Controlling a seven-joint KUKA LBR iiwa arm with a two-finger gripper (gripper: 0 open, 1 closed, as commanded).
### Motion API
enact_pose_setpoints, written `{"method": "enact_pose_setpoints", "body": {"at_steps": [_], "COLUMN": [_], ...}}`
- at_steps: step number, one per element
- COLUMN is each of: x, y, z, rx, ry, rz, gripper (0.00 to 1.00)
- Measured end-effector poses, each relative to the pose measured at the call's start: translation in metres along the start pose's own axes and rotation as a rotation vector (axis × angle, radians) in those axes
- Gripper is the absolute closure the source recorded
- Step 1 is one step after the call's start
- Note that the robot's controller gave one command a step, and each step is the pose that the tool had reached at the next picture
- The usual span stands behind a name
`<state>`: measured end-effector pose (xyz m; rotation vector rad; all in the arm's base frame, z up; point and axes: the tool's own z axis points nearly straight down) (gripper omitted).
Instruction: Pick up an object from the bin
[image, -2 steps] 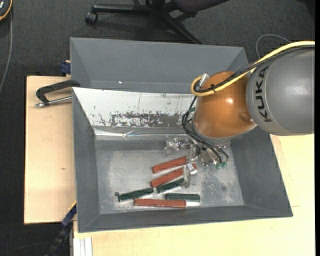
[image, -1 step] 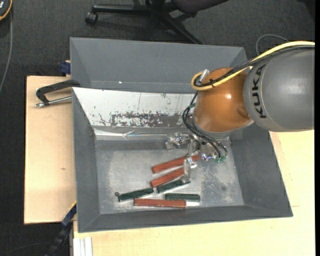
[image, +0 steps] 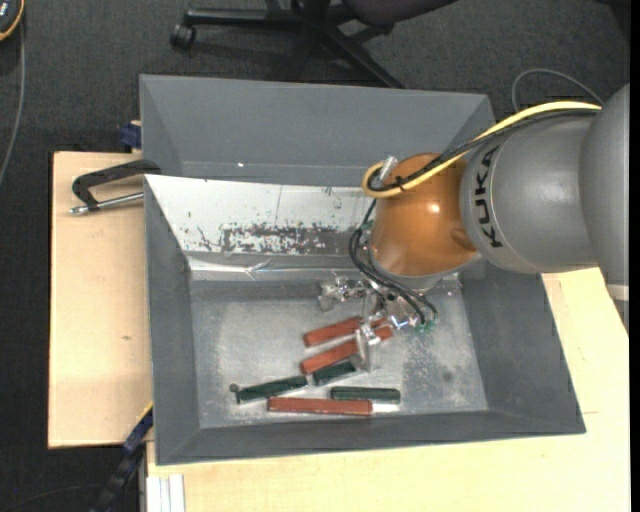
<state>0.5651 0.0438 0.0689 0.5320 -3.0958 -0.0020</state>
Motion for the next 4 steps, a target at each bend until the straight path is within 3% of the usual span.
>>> {"method": "enact_pose_setpoints", "body": {"at_steps": [1,3,4], "x": [0.003,0.004,0.007], "y": [0.002,0.003,0.003], "z": [-0.005,-0.009,-0.028], "rx": [-0.002,-0.002,-0.003], "ry": [-0.004,-0.003,0.003], "rz": [-0.136,-0.137,-0.137], "gripper": [1.00,1.00,1.00]}}
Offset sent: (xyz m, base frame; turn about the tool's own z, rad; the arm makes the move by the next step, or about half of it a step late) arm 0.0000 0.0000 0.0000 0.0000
